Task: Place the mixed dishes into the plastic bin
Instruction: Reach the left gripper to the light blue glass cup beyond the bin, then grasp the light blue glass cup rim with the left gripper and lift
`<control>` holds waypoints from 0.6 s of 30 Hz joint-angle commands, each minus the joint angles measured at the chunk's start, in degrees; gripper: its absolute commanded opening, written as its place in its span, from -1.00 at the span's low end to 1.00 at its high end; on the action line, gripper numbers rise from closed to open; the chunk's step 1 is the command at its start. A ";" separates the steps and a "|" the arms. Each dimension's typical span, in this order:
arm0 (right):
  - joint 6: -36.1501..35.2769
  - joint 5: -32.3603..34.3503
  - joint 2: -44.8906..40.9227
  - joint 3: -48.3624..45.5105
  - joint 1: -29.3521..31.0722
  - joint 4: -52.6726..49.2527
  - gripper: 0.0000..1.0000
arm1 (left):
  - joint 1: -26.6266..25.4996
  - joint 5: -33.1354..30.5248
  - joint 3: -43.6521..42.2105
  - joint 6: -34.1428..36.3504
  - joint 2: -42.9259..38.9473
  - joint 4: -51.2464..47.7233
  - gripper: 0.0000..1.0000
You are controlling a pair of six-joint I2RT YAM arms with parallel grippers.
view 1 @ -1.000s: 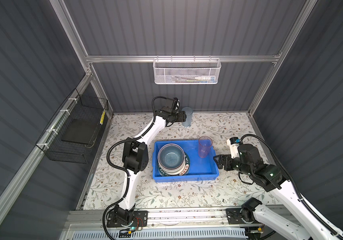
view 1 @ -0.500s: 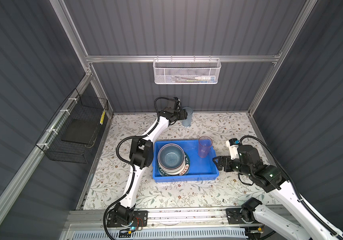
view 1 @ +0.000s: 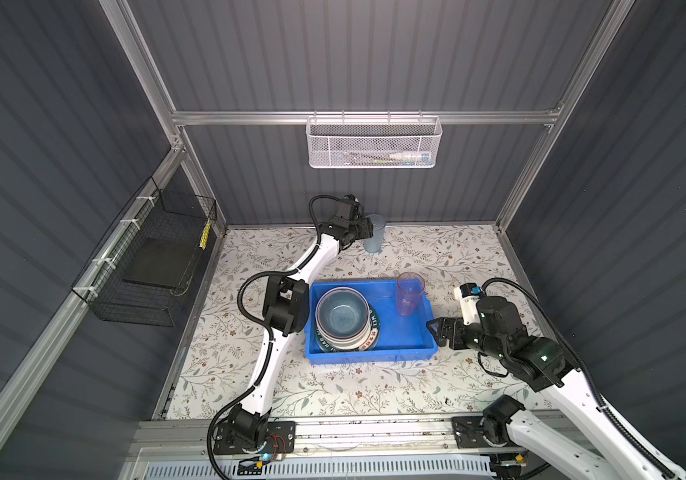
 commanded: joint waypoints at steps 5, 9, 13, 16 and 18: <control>1.02 -0.25 -0.56 -0.66 0.21 -0.60 0.77 | 0.48 -2.15 0.99 2.51 -0.08 -3.08 0.07; 1.23 -0.15 -0.58 -0.63 0.19 -0.72 0.77 | 0.57 -2.16 -0.91 2.90 -1.42 -3.29 0.02; 1.44 -0.09 -0.72 -0.70 0.17 -0.76 0.78 | 0.90 -1.76 -1.75 2.90 -1.76 -3.98 -0.17; 1.49 -0.02 -0.73 -0.68 0.24 -1.02 0.78 | 1.01 -0.73 -1.82 3.10 -1.68 -4.43 -0.24; 1.56 0.02 -0.69 -0.66 0.21 -1.13 0.78 | 1.01 -0.57 -2.24 3.16 -1.78 -4.54 -0.31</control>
